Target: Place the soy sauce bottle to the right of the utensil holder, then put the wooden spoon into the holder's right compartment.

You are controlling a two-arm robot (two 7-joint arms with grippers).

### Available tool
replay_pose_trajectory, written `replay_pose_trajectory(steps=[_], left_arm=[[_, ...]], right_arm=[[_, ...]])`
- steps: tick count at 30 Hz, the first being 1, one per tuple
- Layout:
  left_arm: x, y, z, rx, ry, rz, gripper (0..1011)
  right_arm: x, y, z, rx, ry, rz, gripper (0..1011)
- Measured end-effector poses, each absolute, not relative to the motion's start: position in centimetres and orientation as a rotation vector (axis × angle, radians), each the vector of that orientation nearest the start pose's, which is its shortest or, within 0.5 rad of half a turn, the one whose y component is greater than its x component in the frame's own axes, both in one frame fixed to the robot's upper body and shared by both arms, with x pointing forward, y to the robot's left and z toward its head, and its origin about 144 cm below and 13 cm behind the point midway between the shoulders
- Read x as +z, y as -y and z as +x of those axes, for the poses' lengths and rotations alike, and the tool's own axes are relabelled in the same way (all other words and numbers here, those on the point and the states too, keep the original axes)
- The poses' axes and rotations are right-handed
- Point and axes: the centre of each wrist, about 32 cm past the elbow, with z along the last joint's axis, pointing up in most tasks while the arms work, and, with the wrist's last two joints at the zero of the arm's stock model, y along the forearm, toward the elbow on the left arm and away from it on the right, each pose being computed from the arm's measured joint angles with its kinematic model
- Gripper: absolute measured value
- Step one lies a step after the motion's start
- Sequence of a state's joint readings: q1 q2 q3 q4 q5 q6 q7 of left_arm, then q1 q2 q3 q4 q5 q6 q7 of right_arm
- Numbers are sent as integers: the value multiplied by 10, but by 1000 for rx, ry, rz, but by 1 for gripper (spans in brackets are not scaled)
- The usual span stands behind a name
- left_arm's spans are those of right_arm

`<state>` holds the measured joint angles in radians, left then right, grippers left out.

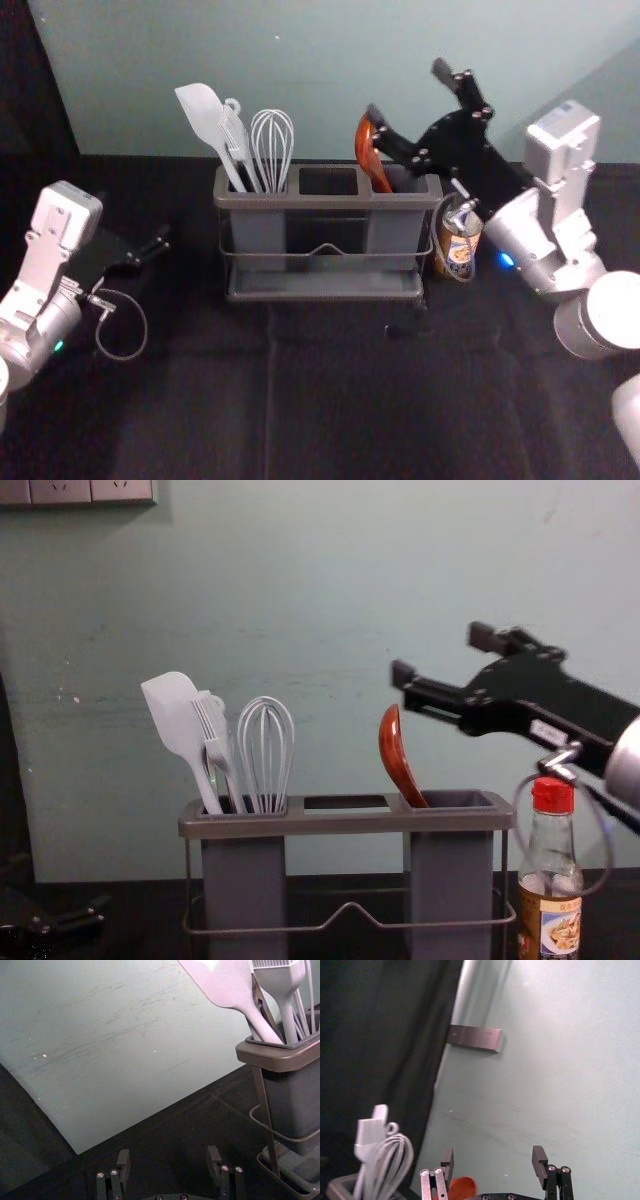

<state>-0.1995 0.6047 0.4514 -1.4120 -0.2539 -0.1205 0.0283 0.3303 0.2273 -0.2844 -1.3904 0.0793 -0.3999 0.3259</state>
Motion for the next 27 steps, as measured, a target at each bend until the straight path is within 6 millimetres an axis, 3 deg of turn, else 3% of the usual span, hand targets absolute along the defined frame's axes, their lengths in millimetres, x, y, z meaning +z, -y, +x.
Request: replay_pose_trajectory(steps=[8,10,14,22,27], left_arm=[[1140,-310,489,1248,285,304,1005],[1140,-310,489,1248,285,304,1005],[1140,-310,489,1248,285,305,1005],[1140,-310,489,1248,285,304,1005],[1140,-310,489,1248,285,304,1005]], right_arm=[[1195,241,534,-1058,553,194,1002],[1191,256,529,-1150,580,201,1002],[1186,267,525,-1246,604,201,1002],[1172,277,516,-1408,621,158,1002],[1164,278,507,-1490,481,55,1002]])
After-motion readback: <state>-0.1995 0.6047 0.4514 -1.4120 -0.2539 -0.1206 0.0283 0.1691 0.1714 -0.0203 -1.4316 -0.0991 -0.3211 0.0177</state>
